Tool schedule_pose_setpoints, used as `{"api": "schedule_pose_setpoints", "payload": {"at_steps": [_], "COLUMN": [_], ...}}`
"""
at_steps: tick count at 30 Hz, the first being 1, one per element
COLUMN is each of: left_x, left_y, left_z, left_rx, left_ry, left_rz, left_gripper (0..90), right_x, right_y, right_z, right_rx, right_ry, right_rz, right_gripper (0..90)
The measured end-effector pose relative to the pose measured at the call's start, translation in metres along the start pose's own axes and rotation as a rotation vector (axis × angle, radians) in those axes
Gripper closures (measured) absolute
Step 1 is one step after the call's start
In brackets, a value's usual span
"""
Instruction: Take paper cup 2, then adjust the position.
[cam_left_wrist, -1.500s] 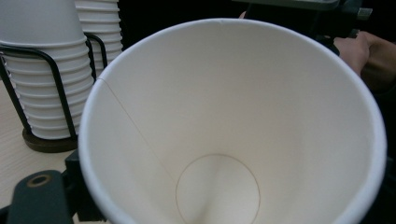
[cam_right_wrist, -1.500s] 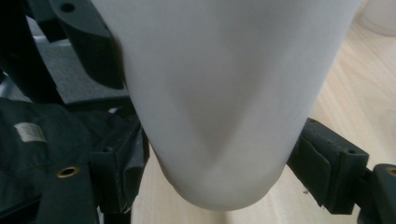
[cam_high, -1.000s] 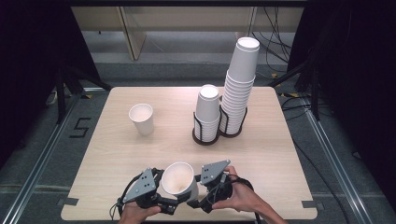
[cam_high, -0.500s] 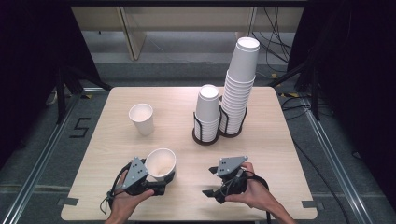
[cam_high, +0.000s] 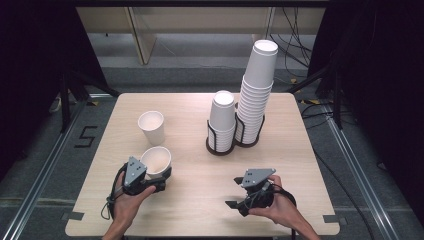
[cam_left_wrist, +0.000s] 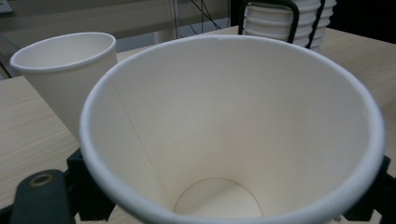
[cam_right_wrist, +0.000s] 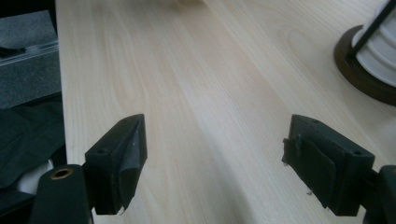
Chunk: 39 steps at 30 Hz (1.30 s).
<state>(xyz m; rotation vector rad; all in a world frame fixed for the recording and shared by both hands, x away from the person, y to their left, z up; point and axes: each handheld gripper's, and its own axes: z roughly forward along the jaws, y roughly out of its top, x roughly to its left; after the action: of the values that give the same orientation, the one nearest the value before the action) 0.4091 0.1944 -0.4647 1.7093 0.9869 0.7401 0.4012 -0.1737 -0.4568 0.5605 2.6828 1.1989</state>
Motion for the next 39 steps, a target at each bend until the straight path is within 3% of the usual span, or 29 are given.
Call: {"api": "schedule_pose_setpoints", "payload": {"at_steps": [7,11,12,16,18,19,23,39], "left_x": [0.011,0.015,0.016,0.020,0.021,0.021,0.024,0.042], "left_y": [-0.004,-0.005,-0.005,-0.006,-0.006,-0.007,-0.007,-0.009], "left_z": [0.009,0.011,0.013,0.014,0.015,0.016,0.019,0.029], "left_rx": [0.007,0.020,0.016,0.026,0.030,0.029,0.032,0.050], "left_ry": [0.035,0.055,0.052,0.069,0.073,0.074,0.083,0.147], "left_rz": [-0.018,-0.020,-0.019,-0.026,-0.025,-0.026,-0.024,-0.045], "left_gripper": [13.9,13.9,13.9,13.9,13.9,13.9,13.9,13.9], "right_x": [-0.002,-0.003,-0.002,-0.003,-0.002,-0.004,-0.002,-0.004], "right_y": [-0.007,-0.010,-0.011,-0.012,-0.013,-0.013,-0.014,-0.015], "right_z": [-0.005,-0.007,-0.008,-0.008,-0.008,-0.008,-0.007,-0.005], "right_rx": [-0.001,-0.004,0.003,0.000,0.008,0.002,0.011,0.021], "right_ry": [-0.026,-0.038,-0.032,-0.031,-0.023,-0.028,-0.024,-0.027], "right_rz": [0.036,0.016,0.041,0.021,0.048,0.020,0.039,0.022], "right_gripper": [21.4,21.2,21.2,21.1,21.1,21.1,21.2,21.3]}}
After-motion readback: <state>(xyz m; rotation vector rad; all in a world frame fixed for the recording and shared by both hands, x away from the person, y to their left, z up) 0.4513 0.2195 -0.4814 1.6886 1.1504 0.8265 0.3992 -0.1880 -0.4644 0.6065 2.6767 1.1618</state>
